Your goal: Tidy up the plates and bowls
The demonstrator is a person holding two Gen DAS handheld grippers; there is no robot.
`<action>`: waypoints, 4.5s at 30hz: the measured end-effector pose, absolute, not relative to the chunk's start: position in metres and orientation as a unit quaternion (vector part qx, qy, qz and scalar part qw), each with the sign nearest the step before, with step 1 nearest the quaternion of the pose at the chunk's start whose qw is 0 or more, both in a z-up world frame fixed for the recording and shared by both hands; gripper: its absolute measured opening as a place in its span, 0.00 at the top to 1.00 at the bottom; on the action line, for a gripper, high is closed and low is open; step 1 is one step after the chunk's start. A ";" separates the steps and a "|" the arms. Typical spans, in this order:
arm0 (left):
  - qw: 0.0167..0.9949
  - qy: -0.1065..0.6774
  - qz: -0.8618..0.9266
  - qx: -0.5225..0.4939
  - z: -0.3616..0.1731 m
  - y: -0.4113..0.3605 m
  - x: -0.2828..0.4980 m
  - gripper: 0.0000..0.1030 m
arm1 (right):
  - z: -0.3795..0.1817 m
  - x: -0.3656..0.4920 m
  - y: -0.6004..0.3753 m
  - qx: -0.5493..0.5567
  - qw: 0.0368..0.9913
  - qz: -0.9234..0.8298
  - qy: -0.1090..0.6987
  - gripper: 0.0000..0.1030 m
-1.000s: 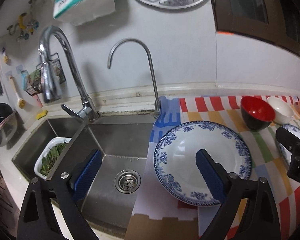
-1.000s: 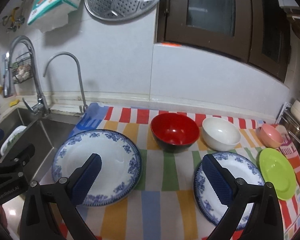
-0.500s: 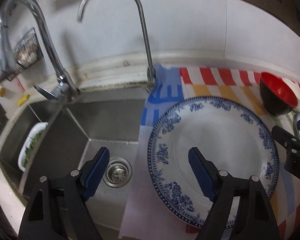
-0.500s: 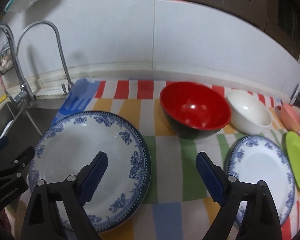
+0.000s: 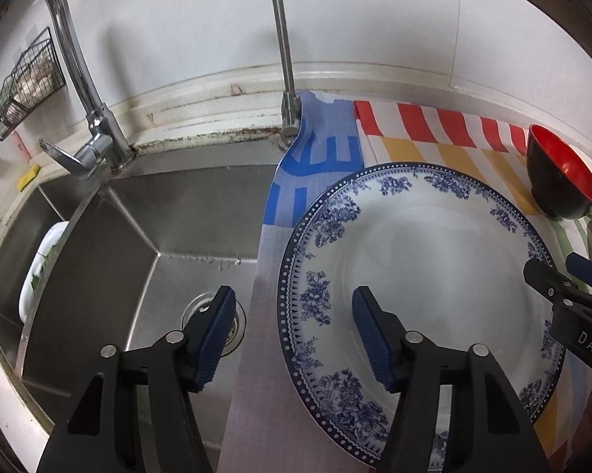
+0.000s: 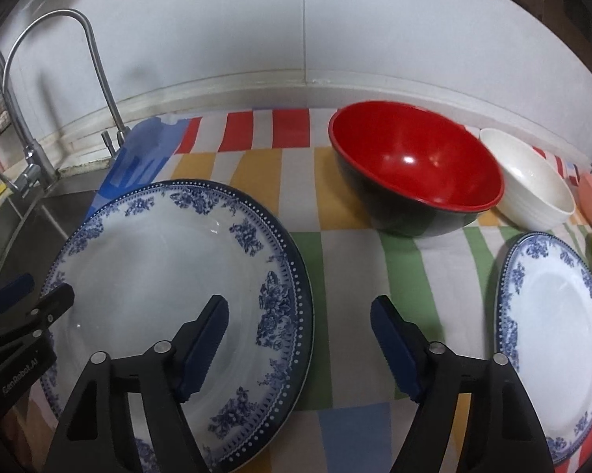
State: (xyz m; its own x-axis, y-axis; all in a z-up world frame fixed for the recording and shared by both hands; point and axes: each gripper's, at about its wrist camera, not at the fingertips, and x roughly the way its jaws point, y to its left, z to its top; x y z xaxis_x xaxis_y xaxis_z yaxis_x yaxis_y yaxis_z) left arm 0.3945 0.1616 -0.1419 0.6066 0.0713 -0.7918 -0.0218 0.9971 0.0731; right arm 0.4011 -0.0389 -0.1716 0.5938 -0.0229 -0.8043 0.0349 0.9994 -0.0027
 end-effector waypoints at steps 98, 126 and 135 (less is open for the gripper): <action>0.872 0.488 0.015 0.021 -0.143 0.084 0.213 0.65 | -0.155 0.242 -0.110 0.002 0.860 0.027 0.509 0.67; 0.918 0.377 -0.092 0.081 -0.061 0.052 0.259 0.01 | -0.087 0.237 -0.136 0.029 0.907 -0.078 0.412 0.33; 0.919 0.337 -0.165 0.120 -0.043 0.010 0.283 0.00 | -0.070 0.233 -0.171 0.055 0.908 -0.185 0.371 0.30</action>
State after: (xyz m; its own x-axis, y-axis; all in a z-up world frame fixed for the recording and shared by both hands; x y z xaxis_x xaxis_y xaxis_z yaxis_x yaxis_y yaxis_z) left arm 0.2829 0.0098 -0.0431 0.7182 -0.2232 -0.6591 0.3848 0.9166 0.1088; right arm 0.2330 -0.1706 -0.0702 0.6568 -0.2953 -0.6938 0.3771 0.9254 -0.0370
